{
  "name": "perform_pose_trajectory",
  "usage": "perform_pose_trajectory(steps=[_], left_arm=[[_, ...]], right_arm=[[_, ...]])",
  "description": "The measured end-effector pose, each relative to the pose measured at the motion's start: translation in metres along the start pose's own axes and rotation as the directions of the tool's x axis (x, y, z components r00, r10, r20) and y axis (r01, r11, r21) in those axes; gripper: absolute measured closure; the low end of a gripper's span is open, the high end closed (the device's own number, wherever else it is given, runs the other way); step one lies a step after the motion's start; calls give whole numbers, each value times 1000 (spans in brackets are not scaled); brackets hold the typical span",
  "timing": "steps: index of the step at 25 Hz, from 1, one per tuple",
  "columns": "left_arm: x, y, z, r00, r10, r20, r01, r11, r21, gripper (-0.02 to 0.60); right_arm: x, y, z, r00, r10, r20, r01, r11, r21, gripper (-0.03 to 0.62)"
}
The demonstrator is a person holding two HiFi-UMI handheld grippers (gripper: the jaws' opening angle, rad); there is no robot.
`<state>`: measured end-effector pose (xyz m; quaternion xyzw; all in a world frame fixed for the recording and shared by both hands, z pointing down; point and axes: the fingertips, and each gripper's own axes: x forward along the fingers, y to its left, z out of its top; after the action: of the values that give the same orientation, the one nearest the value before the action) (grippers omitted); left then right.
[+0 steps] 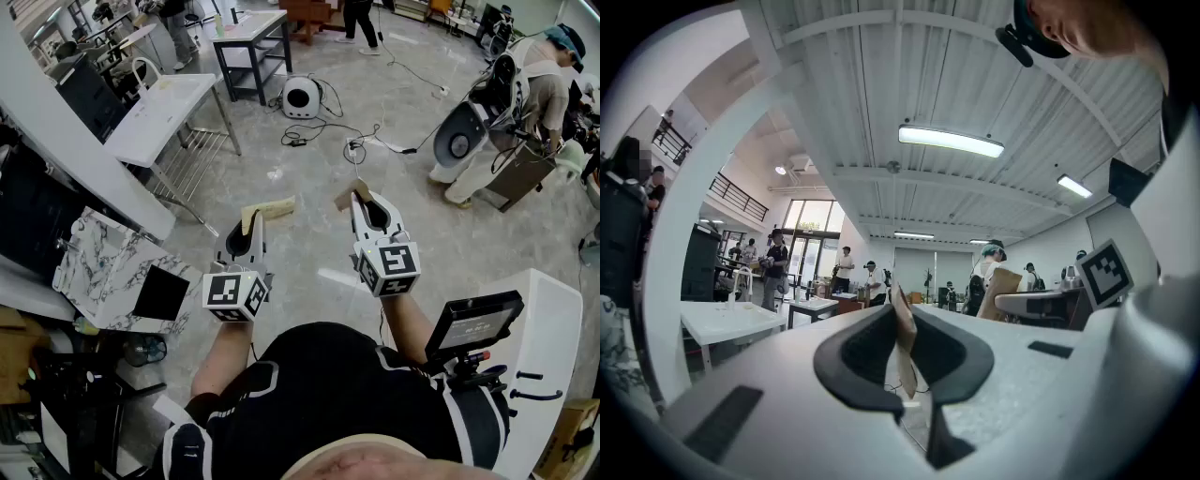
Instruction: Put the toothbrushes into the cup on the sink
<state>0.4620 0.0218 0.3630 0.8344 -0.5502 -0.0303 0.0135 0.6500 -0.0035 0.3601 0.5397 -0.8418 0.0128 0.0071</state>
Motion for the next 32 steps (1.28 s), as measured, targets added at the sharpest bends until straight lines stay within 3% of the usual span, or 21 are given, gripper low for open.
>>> perform_pose_trajectory(steps=[6,14,21,32], left_arm=[[-6,-1,-2,1000,9,-12,-9,1000,-7,546],[-10,2,3,1000,19,-9,-19,1000,-4,546],[-12,2,1,1000,21,-10,-21,1000,-1,546],[-29,22,6,999,36,-6,-36,999,-4,546]], right_arm=[[-1,-1,-3,999,5,45,-4,1000,-9,551],[-1,5,1,1000,17,10,-17,1000,2,551],[-1,3,0,998,12,62,-14,999,30,551],[7,33,3,998,41,52,-42,999,27,551]])
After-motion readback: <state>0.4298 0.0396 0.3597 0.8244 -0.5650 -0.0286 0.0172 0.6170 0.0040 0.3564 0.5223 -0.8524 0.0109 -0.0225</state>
